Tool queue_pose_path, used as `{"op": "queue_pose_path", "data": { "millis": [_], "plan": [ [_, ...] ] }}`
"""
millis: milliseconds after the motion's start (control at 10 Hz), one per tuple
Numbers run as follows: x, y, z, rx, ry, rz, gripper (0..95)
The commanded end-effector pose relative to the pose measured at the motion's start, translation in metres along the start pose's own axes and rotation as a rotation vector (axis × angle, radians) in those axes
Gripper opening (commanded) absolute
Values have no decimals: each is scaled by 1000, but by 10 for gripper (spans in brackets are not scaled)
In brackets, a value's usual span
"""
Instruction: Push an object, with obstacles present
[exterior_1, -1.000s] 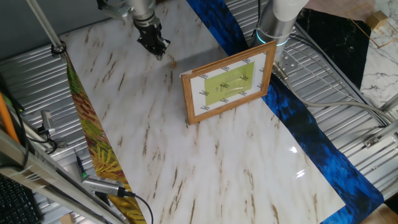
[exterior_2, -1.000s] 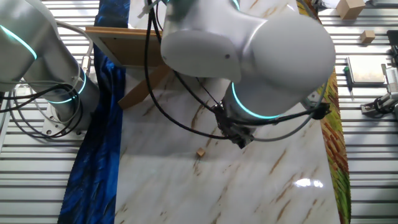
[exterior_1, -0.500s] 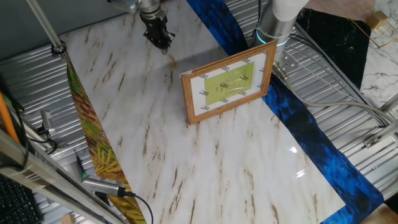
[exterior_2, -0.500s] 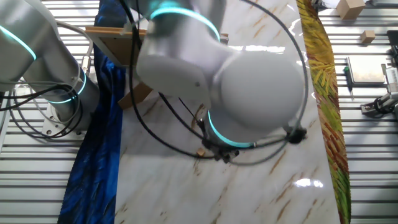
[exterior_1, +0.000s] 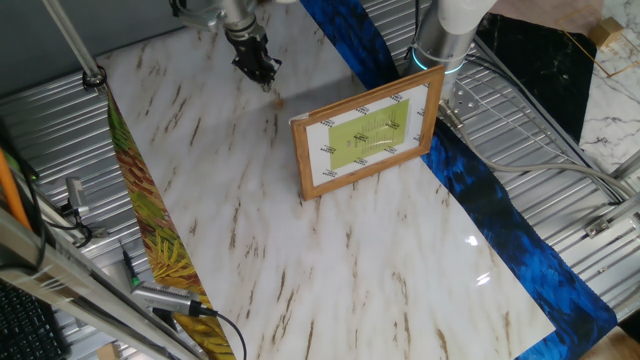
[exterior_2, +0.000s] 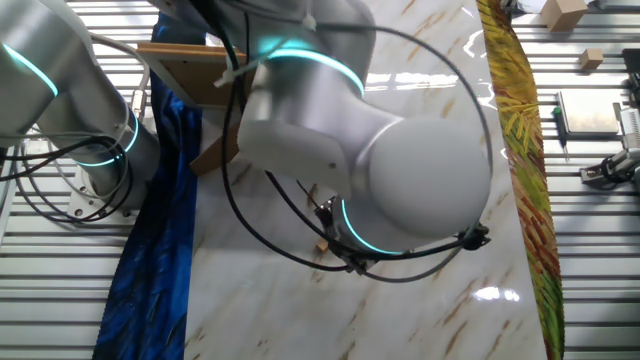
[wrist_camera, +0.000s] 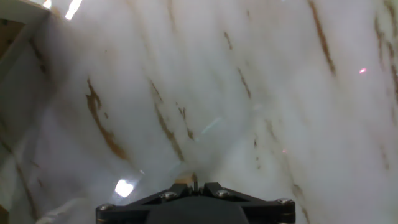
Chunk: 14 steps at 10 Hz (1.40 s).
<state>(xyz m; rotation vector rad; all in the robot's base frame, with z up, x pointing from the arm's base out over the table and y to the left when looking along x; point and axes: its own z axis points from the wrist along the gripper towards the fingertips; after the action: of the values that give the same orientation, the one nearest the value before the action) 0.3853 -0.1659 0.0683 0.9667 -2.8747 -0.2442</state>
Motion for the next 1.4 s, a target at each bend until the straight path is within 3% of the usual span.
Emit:
{"op": "queue_pose_path", "data": {
  "millis": [100, 400, 1000, 1400],
  "plan": [
    [3, 3, 1, -2, 3, 1, 0],
    [12, 7, 6, -2, 15, 3, 0],
    [25, 8, 28, -24, 6, 5, 0],
    [27, 9, 28, -16, 11, 4, 0]
  ]
}}
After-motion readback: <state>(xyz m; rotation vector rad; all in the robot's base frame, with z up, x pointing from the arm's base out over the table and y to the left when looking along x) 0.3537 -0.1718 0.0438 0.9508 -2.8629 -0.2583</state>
